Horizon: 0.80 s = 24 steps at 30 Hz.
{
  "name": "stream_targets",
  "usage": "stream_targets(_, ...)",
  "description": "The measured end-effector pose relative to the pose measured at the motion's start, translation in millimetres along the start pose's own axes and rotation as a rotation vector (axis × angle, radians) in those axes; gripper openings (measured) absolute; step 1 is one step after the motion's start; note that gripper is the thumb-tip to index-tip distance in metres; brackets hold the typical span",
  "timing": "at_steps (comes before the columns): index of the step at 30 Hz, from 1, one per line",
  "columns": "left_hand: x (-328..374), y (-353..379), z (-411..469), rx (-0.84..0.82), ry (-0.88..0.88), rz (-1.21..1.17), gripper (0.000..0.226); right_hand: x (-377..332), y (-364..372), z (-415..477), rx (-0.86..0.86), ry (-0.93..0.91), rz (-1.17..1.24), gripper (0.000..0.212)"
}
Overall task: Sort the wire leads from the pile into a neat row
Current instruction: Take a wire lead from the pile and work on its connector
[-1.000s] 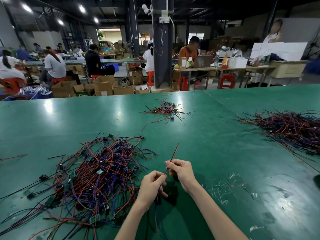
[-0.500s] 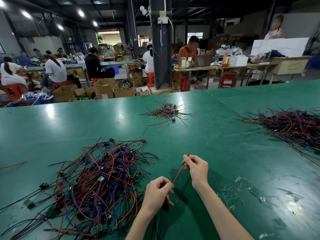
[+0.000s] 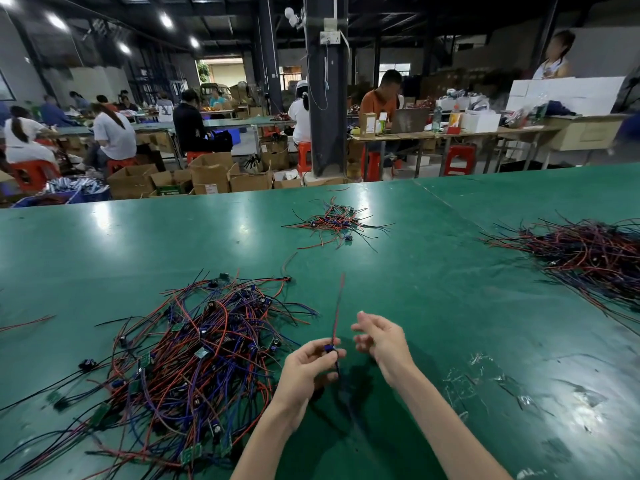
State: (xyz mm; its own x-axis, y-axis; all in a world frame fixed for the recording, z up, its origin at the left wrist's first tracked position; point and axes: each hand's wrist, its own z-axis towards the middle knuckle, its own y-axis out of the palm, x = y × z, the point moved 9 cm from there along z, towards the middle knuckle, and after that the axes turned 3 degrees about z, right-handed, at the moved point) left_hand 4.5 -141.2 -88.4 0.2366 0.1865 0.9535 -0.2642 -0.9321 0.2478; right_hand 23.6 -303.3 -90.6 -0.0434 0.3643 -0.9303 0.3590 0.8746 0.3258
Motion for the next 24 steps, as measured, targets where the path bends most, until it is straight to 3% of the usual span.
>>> stream_targets(5, 1, -15, 6, 0.117, 0.045, -0.029, 0.017, 20, 33, -40, -0.217, 0.039, -0.159, 0.017)
stream_targets(12, 0, -15, 3, 0.135, 0.072, -0.072, 0.018, 25, 35, -51, -0.233, 0.014, -0.329, 0.010)
stream_targets(20, 3, -12, -1, 0.084, 0.105, -0.048, 0.031, 24, 34, -53, -0.193, -0.030, -0.359, 0.011)
stream_targets(24, 6, -12, -3, 0.107, 0.137, -0.046, 0.030, 27, 36, -55, -0.218, 0.039, -0.255, 0.013)
